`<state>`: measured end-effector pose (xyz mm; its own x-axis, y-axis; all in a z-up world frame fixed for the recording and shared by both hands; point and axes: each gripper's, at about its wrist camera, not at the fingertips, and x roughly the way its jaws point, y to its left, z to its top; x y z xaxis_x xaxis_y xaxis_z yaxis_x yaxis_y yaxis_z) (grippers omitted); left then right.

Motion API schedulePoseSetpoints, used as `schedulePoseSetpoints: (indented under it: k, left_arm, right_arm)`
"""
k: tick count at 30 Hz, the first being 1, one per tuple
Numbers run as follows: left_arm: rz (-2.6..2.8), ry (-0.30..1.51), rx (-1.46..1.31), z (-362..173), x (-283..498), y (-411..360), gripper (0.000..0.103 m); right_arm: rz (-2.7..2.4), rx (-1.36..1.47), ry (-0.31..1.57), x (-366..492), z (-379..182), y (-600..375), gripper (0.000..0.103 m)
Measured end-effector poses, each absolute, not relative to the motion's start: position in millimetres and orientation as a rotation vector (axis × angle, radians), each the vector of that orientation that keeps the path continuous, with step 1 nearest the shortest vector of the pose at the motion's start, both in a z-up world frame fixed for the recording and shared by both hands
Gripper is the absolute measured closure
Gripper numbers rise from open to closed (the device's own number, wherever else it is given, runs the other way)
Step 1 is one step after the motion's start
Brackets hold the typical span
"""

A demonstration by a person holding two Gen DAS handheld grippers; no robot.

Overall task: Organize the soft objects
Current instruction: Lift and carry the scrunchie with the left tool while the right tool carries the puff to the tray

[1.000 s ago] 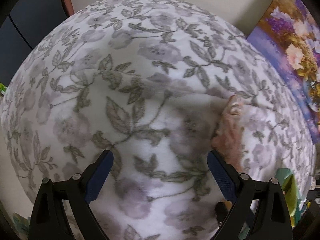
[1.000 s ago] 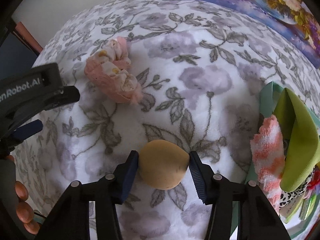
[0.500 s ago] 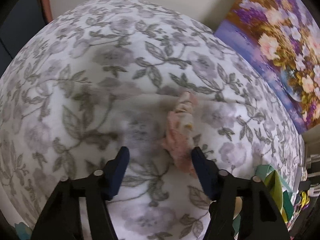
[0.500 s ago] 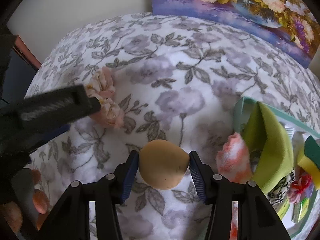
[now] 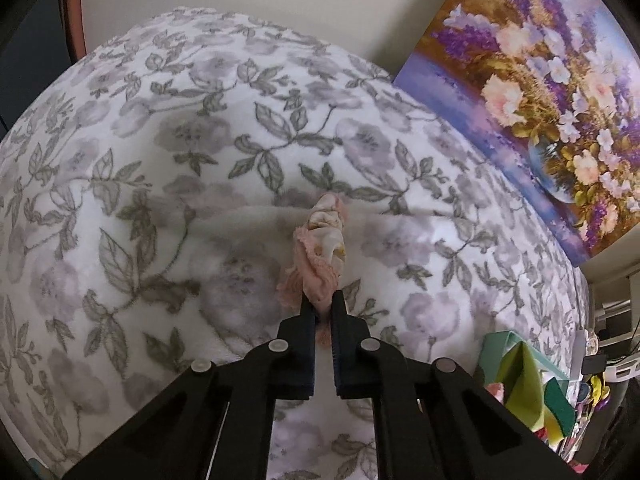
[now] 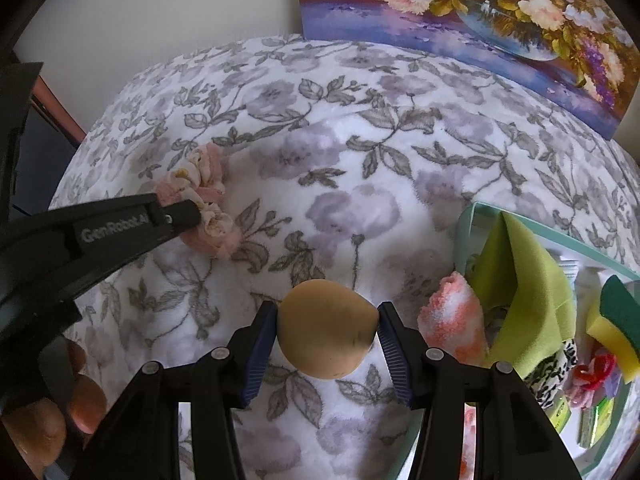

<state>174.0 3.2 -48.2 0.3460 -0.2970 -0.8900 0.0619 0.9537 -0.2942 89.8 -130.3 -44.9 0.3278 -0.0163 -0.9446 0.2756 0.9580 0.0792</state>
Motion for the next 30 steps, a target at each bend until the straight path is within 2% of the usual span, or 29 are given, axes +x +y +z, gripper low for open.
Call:
schedulePoseSetpoints:
  k: [16,30]
  left_arm:
    - [-0.307,1.045,-0.219,26,134,4,0.097]
    - [-0.401,0.985,-0.177,57,79,-19,0.097]
  right_arm:
    - [-0.213,0.263,1.157,53,-4,-141,0.049]
    - [-0.287,0.237,1.128,1,25,-159,0.049]
